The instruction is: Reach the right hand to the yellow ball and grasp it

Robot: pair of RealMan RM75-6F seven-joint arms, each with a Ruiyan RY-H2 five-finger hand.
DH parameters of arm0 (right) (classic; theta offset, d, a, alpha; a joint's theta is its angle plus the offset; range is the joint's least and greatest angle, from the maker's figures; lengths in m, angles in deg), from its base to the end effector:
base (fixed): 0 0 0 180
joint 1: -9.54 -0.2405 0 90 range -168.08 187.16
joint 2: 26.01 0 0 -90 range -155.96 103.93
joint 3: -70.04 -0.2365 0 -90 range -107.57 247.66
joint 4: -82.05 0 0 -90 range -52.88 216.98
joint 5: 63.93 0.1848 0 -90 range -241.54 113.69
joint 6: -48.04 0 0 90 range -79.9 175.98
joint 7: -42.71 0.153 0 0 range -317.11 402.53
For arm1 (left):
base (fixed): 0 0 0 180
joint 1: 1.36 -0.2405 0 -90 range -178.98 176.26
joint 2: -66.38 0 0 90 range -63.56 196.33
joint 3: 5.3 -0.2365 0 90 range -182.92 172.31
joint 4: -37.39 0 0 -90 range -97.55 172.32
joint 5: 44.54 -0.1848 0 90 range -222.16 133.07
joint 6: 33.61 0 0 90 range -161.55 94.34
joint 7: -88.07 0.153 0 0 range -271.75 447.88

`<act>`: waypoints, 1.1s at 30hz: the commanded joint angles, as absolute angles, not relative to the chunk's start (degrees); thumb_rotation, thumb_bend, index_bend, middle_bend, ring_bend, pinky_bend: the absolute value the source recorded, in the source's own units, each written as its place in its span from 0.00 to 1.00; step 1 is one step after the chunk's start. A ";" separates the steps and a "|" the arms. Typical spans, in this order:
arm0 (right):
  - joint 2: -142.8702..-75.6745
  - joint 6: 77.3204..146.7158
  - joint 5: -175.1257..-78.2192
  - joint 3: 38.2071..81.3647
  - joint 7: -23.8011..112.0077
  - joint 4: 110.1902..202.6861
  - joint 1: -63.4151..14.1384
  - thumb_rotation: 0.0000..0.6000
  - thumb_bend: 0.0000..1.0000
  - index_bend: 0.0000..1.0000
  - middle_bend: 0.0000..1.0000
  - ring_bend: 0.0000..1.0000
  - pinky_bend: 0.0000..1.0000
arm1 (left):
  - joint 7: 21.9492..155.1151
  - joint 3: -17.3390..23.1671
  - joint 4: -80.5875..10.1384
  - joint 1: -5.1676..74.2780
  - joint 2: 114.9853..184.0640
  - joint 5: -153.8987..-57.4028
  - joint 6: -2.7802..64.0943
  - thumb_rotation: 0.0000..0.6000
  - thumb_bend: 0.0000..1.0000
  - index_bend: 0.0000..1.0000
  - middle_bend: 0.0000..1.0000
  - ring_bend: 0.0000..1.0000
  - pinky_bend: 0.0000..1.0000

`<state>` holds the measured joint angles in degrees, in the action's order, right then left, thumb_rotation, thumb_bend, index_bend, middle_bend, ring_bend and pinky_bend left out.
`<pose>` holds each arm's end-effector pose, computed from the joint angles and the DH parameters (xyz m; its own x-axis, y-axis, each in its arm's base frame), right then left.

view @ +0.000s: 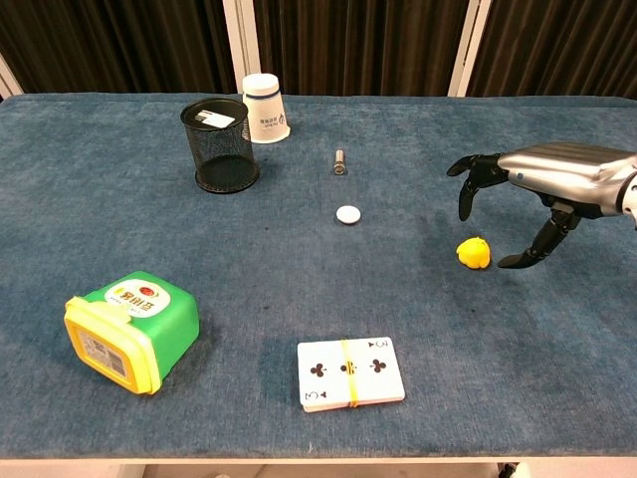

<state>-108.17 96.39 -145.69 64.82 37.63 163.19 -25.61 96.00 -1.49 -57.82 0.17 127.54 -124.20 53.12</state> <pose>-0.1909 -0.3034 0.0144 0.5199 -0.3653 0.7721 -0.8240 -0.4529 0.3406 -0.3004 0.1710 0.1974 0.5131 0.0003 0.8583 0.8486 0.1503 -0.5073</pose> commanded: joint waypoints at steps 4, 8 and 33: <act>-109.32 96.09 -145.00 65.58 38.80 161.27 -25.84 1.00 0.30 0.44 0.12 0.17 0.22 | 96.04 -1.51 -57.77 0.22 127.55 -124.24 53.05 1.00 0.29 0.17 0.05 0.06 0.17; -110.18 96.14 -145.03 65.75 39.76 159.91 -26.18 1.00 0.30 0.45 0.12 0.17 0.22 | 96.10 -1.46 -57.78 0.23 127.57 -124.13 53.03 1.00 0.29 0.17 0.05 0.06 0.17; -111.96 97.47 -145.65 66.53 43.54 156.72 -27.32 1.00 0.44 0.58 0.12 0.20 0.22 | 95.50 -1.35 -57.85 0.19 127.39 -123.80 52.90 1.00 0.29 0.17 0.05 0.06 0.17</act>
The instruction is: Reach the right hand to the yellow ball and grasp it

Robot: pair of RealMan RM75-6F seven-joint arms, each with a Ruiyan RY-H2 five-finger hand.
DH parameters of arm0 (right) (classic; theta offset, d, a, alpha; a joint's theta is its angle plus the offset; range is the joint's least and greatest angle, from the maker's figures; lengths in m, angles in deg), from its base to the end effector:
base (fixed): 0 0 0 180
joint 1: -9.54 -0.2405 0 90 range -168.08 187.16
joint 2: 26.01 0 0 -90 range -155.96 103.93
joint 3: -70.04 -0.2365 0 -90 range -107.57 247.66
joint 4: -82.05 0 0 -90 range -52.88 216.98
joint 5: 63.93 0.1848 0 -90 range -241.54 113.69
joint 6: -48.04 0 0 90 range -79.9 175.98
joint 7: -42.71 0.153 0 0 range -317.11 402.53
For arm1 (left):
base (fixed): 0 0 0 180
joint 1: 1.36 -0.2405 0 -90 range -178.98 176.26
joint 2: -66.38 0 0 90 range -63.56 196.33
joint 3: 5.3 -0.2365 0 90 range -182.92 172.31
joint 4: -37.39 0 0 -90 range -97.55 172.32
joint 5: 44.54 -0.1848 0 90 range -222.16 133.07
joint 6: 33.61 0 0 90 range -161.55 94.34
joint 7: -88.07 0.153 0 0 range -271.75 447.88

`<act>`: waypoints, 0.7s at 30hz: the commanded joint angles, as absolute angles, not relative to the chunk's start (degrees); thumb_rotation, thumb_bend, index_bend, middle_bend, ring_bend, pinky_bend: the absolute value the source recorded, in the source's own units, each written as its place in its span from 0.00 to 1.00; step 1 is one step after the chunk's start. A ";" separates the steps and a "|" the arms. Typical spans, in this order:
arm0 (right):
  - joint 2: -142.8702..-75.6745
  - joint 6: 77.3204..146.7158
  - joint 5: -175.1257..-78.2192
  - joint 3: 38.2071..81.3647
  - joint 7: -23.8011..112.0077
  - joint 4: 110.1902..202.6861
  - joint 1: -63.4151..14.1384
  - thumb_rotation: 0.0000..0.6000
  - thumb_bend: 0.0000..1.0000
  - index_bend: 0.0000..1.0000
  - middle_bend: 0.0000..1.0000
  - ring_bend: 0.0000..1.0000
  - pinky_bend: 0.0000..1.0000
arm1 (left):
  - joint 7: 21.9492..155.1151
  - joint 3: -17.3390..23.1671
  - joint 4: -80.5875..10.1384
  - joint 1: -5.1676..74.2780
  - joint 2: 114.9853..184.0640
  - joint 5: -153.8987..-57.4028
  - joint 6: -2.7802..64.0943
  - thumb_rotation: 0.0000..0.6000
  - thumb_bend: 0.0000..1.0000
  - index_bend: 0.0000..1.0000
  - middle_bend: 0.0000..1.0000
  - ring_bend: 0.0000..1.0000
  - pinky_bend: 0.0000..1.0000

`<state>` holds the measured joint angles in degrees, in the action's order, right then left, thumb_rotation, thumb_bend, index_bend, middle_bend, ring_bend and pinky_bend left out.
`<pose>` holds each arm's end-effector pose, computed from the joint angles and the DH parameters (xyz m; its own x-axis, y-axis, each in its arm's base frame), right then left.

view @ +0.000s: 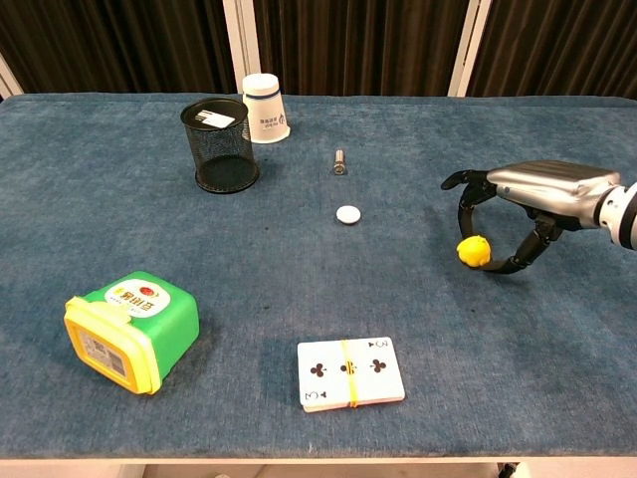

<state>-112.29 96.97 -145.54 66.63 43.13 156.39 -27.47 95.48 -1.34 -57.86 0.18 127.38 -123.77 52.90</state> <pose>-0.1981 -0.3121 -0.0005 0.4869 -0.3879 0.7826 -0.8465 -0.4303 0.3134 -0.3014 0.1714 0.1984 0.5061 0.0008 0.8625 0.8517 0.1570 -0.5000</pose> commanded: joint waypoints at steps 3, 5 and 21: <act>-110.94 99.95 -146.28 65.94 45.25 157.85 -26.69 1.00 0.44 0.58 0.12 0.20 0.22 | 95.56 -1.37 -57.83 0.18 127.42 -123.83 52.92 1.00 0.29 0.17 0.05 0.06 0.17; -109.97 103.03 -147.36 65.46 46.70 158.99 -25.85 1.00 0.44 0.58 0.12 0.20 0.22 | 95.62 -1.37 -57.85 0.16 127.40 -123.85 52.97 1.00 0.29 0.17 0.05 0.06 0.17; -100.84 119.33 -154.56 63.98 52.74 167.65 -20.97 1.00 0.44 0.58 0.12 0.21 0.22 | 96.29 -1.51 -58.17 0.08 127.45 -123.79 53.01 1.00 0.29 0.17 0.05 0.06 0.17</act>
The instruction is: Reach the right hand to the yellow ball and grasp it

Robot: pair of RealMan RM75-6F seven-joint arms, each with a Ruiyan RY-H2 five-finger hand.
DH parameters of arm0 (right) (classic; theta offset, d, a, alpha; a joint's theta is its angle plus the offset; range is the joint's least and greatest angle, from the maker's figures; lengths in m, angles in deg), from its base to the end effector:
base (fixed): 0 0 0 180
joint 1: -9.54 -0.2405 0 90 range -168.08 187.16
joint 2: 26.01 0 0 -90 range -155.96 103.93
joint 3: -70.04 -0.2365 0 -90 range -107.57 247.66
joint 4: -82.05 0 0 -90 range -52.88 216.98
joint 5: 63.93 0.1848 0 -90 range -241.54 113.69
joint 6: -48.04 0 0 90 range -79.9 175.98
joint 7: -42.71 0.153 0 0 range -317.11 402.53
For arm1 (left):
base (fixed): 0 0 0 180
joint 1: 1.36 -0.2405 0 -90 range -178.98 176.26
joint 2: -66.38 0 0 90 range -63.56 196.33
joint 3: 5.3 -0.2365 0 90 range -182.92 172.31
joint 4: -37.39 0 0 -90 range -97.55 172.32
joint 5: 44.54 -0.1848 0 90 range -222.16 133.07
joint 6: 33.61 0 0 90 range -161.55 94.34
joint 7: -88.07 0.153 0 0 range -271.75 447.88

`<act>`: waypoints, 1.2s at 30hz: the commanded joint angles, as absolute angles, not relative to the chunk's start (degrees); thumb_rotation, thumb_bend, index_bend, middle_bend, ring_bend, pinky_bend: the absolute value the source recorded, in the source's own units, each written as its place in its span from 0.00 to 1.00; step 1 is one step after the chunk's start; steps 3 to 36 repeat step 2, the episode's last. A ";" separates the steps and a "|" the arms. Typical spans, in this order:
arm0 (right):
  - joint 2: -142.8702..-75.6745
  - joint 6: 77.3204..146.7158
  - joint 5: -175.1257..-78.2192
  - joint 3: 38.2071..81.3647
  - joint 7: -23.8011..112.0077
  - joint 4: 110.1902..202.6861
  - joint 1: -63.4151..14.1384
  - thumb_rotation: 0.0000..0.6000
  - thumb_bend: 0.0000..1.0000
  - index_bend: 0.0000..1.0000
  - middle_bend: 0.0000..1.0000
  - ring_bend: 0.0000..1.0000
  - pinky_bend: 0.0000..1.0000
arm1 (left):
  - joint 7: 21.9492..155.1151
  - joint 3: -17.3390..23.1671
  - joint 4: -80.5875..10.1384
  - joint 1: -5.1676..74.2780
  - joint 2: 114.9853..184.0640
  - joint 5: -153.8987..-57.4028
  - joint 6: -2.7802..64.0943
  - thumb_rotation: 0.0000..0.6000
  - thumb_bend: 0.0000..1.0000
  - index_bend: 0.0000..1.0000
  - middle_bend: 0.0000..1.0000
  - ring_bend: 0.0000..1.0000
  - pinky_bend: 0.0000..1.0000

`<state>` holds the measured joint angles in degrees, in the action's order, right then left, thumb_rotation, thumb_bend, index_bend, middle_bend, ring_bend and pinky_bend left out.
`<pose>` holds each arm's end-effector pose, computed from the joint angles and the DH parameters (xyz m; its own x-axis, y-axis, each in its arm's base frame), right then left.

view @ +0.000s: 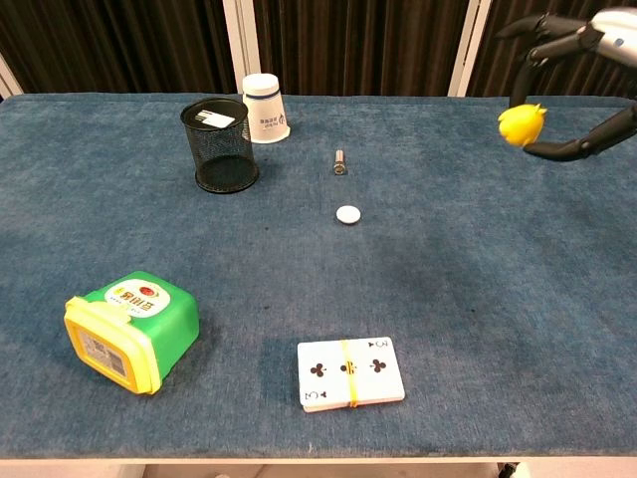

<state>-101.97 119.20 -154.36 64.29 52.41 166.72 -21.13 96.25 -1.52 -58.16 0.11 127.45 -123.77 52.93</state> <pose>-0.1746 -0.2982 0.0918 0.2510 -0.1108 0.9616 -0.8670 -0.4676 0.1724 -0.3009 0.1704 0.1972 0.5121 0.0063 0.8589 0.8477 0.1576 -0.5066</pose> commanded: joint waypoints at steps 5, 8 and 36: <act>-100.06 119.12 -154.35 63.85 52.53 168.09 -21.00 1.00 0.44 0.58 0.12 0.21 0.22 | 96.26 -1.50 -58.19 0.04 127.44 -123.68 53.01 1.00 0.29 0.17 0.05 0.06 0.17; -100.06 119.12 -154.35 63.85 52.53 168.09 -21.00 1.00 0.44 0.58 0.12 0.21 0.22 | 96.26 -1.50 -58.19 0.04 127.44 -123.68 53.01 1.00 0.29 0.17 0.05 0.06 0.17; -100.06 119.12 -154.35 63.85 52.53 168.09 -21.00 1.00 0.44 0.58 0.12 0.21 0.22 | 96.26 -1.50 -58.19 0.04 127.44 -123.68 53.01 1.00 0.29 0.17 0.05 0.06 0.17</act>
